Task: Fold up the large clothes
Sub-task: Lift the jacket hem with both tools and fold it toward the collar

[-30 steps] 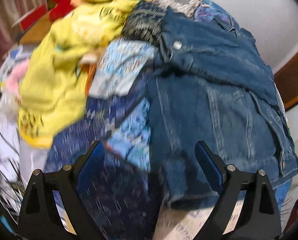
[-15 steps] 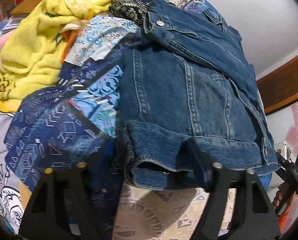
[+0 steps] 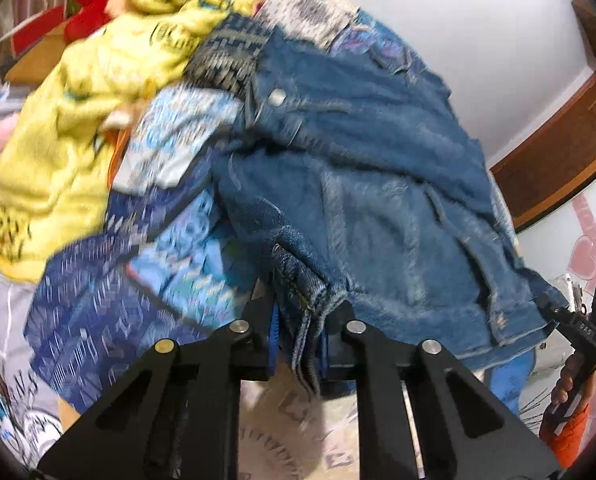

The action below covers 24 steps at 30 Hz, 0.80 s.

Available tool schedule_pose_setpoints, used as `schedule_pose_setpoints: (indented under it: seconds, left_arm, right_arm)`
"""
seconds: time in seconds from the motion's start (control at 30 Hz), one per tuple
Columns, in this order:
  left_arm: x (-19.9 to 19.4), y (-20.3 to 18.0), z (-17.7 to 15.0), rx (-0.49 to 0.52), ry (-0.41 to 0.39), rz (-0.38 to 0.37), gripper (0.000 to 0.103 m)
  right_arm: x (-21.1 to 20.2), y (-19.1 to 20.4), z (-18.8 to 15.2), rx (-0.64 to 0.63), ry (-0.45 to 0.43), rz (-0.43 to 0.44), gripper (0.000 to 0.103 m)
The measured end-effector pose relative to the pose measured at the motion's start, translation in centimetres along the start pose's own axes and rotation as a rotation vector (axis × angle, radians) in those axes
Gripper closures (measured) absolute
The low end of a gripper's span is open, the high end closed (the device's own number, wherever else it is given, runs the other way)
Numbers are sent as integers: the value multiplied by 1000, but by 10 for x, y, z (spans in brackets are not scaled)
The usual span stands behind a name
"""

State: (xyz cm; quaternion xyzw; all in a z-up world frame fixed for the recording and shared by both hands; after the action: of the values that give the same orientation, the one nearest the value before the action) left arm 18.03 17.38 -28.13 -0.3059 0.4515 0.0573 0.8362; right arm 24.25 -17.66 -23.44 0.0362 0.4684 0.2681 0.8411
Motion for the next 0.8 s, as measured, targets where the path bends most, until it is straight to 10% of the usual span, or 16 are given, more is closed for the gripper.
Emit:
schedule_pose_setpoints:
  seconds: [0.47, 0.8]
  left_arm:
    - [-29, -80, 158, -13, -206, -185, 91]
    - [66, -73, 271, -167, -182, -175, 91]
  right_arm:
    - [-1, 15, 139, -144, -198, -3, 92]
    - [53, -14, 239, -74, -232, 5, 92]
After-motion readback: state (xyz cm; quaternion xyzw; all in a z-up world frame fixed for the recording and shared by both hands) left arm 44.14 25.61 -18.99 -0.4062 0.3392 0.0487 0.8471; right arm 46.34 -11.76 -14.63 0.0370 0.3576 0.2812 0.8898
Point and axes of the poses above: each gripper's, at about its wrist camera, not at the fingertips, and x roughly the way its jaws point, y to its left, z to its top, the point moved 6 cm from there along x, roughly the way its jaws point, and after that the axes turned 8 degrees about -x, right-handed, at the moved point
